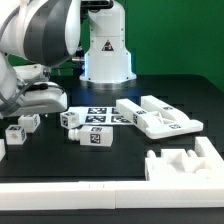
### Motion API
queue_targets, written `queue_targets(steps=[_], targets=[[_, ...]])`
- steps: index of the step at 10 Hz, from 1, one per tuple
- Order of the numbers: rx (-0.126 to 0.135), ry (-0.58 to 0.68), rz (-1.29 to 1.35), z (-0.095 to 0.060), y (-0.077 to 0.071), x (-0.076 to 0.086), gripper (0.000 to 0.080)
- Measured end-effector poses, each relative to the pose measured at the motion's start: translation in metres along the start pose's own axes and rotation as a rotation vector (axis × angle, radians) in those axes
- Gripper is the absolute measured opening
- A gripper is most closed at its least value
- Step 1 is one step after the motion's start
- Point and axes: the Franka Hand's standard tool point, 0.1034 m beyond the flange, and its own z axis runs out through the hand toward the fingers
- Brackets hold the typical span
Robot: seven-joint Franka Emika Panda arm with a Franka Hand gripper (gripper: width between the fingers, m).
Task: Assemble chair
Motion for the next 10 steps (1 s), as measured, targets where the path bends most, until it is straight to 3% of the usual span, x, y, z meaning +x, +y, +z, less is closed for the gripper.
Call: queue_targets(steps=[3, 8, 9, 10], targets=[[0.009, -0.093, 0.099, 0.012, -0.003, 0.001, 0.0649], [-0.005, -0.08, 0.079, 0.025, -0.002, 0.008, 0.0649], [-0.005, -0.08, 0.079, 0.025, -0.002, 0.008, 0.0528], [-0.005, -0.081, 0.079, 0.025, -0.002, 0.008, 0.0528]])
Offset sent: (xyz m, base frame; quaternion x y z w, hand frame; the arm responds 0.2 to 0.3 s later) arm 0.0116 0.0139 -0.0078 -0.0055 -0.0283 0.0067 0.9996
